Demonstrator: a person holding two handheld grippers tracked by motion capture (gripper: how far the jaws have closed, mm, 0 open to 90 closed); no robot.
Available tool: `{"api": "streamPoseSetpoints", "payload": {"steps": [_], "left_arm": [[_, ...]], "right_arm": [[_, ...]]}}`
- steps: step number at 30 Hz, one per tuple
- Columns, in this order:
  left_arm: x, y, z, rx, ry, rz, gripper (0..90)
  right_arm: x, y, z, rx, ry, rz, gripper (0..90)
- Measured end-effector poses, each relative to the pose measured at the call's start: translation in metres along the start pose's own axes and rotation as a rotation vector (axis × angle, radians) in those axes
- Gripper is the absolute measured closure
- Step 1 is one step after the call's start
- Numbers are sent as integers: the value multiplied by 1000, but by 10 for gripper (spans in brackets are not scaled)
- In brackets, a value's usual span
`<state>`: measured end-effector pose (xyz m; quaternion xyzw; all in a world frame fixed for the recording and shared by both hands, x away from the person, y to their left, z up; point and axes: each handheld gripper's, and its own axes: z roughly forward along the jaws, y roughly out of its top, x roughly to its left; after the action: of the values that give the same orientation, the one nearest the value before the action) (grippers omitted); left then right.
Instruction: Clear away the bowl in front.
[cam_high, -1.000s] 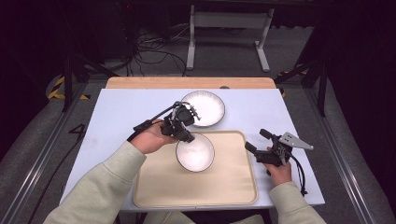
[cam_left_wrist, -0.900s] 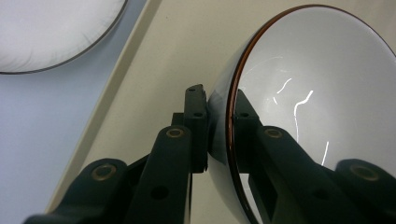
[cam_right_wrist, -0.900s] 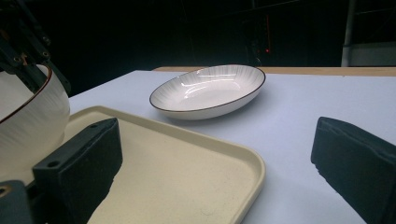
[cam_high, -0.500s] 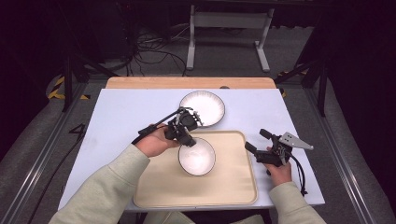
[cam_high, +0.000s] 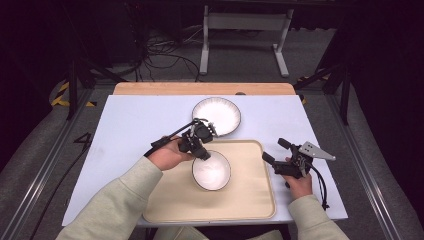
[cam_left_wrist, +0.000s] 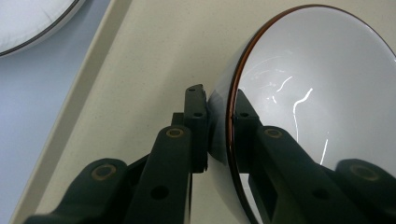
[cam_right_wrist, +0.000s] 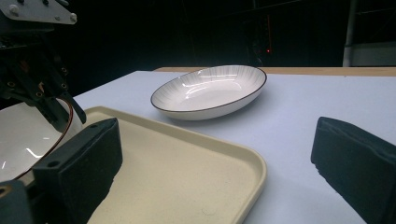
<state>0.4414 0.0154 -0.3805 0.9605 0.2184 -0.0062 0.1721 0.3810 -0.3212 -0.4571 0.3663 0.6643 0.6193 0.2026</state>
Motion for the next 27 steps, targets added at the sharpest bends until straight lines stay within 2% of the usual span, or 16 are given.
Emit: {"api": "streamPoseSetpoints", "payload": {"steps": [7,16,22,27], "left_arm": [[3,-1,2,-12,-9,-13,820],[4,-1,2,-3,-11,0,816],[8,-2,3,-3,-25,-26,809],[11,-4,2,-3,-21,-49,755]], "right_arm": [[0,0,0,1,1,0,24],[0,0,0,2,2,0,24],[0,0,0,2,1,1,24],[0,0,0,5,2,-1,25]]}}
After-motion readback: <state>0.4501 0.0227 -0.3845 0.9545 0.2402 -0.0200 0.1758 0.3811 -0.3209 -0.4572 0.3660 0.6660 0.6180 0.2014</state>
